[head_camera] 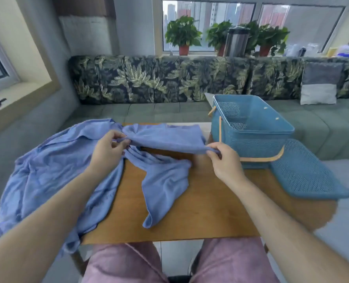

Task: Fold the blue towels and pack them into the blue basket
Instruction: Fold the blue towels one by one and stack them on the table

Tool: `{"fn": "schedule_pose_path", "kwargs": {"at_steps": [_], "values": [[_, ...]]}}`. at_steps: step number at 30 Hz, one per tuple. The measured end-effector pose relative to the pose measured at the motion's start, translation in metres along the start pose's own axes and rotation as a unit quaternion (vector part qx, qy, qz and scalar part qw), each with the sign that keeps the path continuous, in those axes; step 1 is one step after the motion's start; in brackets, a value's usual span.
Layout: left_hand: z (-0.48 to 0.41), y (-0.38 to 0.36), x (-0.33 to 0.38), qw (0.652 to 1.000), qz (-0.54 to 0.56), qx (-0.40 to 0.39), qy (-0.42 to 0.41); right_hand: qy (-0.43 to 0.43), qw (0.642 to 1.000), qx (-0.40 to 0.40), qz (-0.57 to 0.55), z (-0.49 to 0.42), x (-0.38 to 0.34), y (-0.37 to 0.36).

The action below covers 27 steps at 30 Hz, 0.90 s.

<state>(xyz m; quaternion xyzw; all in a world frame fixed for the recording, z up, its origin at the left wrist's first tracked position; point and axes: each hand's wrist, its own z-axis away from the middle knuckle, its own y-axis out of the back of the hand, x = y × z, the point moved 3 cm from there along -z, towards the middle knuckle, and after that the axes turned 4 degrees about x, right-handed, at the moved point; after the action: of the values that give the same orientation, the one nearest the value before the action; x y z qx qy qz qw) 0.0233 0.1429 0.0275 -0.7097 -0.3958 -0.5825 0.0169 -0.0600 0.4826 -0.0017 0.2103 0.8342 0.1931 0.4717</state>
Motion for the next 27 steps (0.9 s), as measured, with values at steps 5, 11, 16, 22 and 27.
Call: {"fn": "schedule_pose_path", "kwargs": {"at_steps": [5, 11, 16, 22, 27], "values": [[0.075, -0.034, -0.085, 0.996, -0.034, -0.049, 0.069, -0.033, 0.996, -0.072, 0.032, 0.073, 0.054, -0.022], [0.089, -0.04, -0.092, 0.997, -0.031, -0.047, 0.046, -0.003, 0.994, -0.096, 0.053, 0.073, 0.061, -0.024], [0.087, -0.027, -0.08, 0.999, -0.014, -0.026, 0.026, -0.001, 0.997, -0.078, 0.029, 0.076, 0.056, -0.007], [0.082, -0.05, -0.053, 0.99, -0.105, -0.088, -0.036, 0.014, 0.994, -0.097, 0.055, 0.063, 0.046, -0.017], [0.049, -0.105, -0.051, 0.963, -0.189, -0.141, -0.129, -0.01, 0.968, -0.177, 0.178, 0.028, 0.037, -0.069]]}}
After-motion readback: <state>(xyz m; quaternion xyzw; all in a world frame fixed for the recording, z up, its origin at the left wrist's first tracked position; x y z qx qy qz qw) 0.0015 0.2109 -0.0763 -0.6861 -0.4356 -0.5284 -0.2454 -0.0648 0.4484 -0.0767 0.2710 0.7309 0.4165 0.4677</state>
